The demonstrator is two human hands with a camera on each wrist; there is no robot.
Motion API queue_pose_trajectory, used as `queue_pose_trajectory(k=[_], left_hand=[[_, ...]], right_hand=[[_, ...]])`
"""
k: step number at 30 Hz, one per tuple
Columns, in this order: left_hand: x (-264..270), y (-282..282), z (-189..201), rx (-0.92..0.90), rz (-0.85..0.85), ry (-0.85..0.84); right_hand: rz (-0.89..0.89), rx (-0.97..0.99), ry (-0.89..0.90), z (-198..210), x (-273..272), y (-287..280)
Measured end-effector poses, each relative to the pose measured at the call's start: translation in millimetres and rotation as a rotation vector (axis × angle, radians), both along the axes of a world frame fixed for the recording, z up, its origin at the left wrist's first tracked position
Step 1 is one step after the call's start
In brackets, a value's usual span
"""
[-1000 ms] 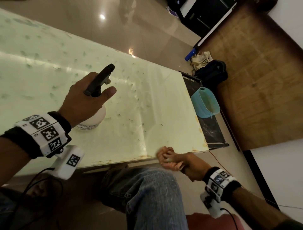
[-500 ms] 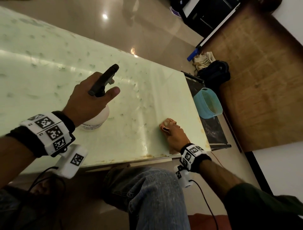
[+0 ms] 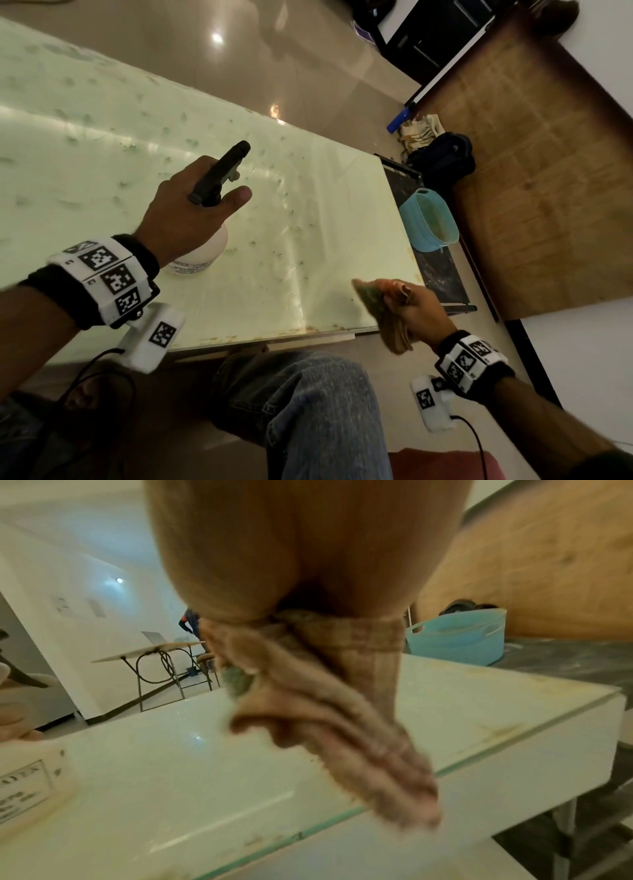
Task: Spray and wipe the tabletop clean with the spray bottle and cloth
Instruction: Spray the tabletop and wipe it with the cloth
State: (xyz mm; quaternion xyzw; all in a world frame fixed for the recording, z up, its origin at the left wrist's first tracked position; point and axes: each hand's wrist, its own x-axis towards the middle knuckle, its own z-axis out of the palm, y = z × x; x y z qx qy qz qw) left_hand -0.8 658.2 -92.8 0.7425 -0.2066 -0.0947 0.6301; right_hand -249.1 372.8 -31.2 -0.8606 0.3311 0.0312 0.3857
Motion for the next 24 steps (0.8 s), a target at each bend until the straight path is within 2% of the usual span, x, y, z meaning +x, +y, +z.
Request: queue_pose_trajectory(k=[2,4,7,9,16,20,24], left_hand=[[0.1,0.2,-0.2,0.005,-0.001,0.002],[0.3,0.1,0.0,0.005,-0.003,0.003],[0.1,1.0,0.6,0.014,-0.001,0.002],[0.4,1.9,0.9,0.014,-0.003,0.007],[0.0,1.1,-0.8,0.007,-0.019,0.017],[0.9,1.5,0.7,0.01,-0.01,0.015],[-1.0,-1.1,2.2,0.021,-0.013,0.013]], right_hand=[[-0.062,-0.149,-0.009,-9.9,5.0,-0.2],[0.028,-0.299,0.183,-30.5,10.0,-1.5],[0.279,-0.358,0.547,-61.2,15.5,7.7],[0.314,-0.38,0.604,-75.0,15.7,14.3],[0.182,-0.454,0.558,-101.9,34.1,14.7],[0.28,-0.48,0.484,-109.7,51.0,5.9],[0.373,-0.46,0.336,-106.6,34.6,2.8]])
